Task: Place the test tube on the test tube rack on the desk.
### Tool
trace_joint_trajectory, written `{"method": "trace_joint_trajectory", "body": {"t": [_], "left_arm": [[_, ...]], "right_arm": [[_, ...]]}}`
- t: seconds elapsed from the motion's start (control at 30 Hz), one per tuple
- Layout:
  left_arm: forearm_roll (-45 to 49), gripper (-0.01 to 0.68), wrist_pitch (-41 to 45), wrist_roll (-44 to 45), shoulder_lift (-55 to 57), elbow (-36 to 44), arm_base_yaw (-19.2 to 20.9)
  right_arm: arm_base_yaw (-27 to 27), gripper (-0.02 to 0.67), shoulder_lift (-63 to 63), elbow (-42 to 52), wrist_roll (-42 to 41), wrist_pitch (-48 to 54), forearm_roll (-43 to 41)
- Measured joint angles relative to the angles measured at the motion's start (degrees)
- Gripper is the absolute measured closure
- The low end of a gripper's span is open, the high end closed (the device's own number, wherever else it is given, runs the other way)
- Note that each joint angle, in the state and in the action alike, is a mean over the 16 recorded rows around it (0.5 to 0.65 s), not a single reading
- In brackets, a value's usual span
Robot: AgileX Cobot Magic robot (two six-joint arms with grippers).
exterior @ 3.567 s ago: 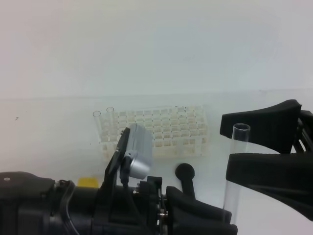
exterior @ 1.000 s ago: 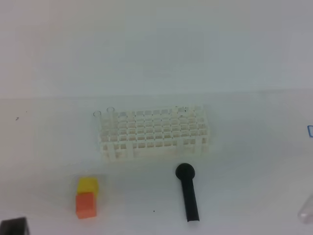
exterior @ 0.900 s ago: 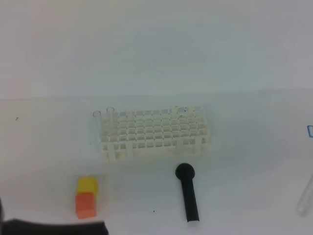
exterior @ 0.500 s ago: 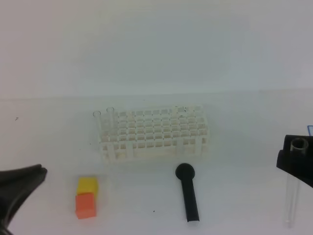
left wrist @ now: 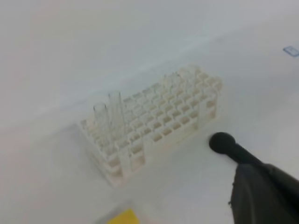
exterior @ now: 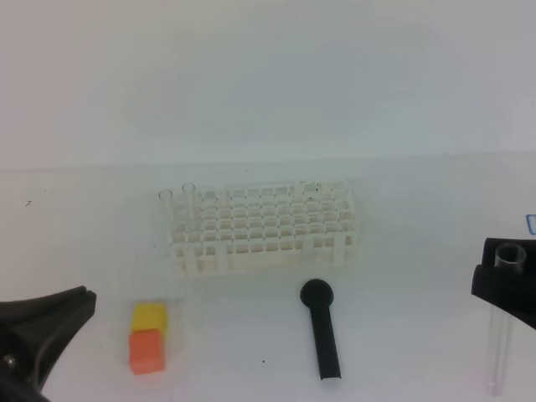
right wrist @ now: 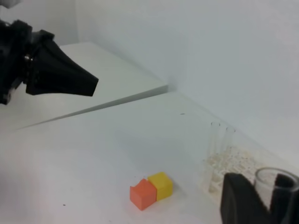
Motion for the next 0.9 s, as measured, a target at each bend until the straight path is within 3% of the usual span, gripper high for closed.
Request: {"method": "trace_joint_trajectory", "body": {"t": [0.67, 0.9], "left_arm": [[-0.53, 0.673, -1.22, -0.27, 0.02, 1.80, 0.00], [-9.53, 0.673, -0.49, -0.27, 0.20, 2.12, 0.00]], "right_arm": [[0.00, 0.527, 0.00, 0.00, 0.79, -0.14, 0.00], [0.00, 0.527, 0.00, 0.00, 1.06, -0.23, 0.00]]}}
